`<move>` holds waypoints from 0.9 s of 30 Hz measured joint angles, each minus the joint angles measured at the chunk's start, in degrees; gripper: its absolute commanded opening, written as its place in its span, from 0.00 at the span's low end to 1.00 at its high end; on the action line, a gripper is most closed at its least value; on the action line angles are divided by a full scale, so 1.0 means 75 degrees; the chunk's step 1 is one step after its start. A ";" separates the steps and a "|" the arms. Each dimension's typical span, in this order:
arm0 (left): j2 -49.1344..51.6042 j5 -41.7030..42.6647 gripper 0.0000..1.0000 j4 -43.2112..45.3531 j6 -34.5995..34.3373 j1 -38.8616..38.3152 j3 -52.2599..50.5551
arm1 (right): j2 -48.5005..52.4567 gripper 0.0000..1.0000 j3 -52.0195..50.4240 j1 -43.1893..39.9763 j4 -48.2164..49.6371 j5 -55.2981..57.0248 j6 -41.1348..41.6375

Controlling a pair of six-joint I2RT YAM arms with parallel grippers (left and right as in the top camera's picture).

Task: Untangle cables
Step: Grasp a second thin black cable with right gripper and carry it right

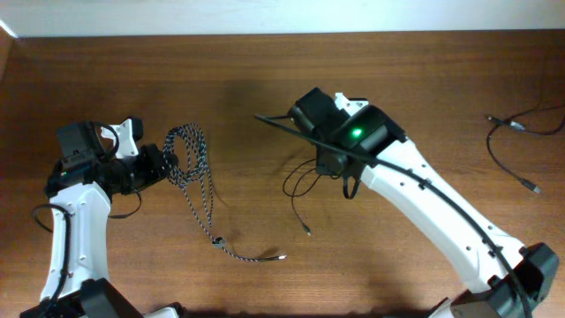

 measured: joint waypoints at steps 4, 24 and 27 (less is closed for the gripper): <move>0.0000 -0.0230 0.00 -0.0058 0.0000 0.0000 0.0003 | -0.0545 0.04 -0.0003 -0.2964 -0.0670 0.0128 -0.0058; 0.0000 -0.0289 0.00 -0.0087 0.0000 0.0000 0.0000 | 0.0093 0.16 0.0006 -0.7265 -0.1431 0.0889 0.0152; 0.0000 -0.0289 0.00 -0.0087 0.0000 0.0000 0.0000 | 0.0618 0.39 0.0006 -0.7265 -0.1574 0.0886 0.0175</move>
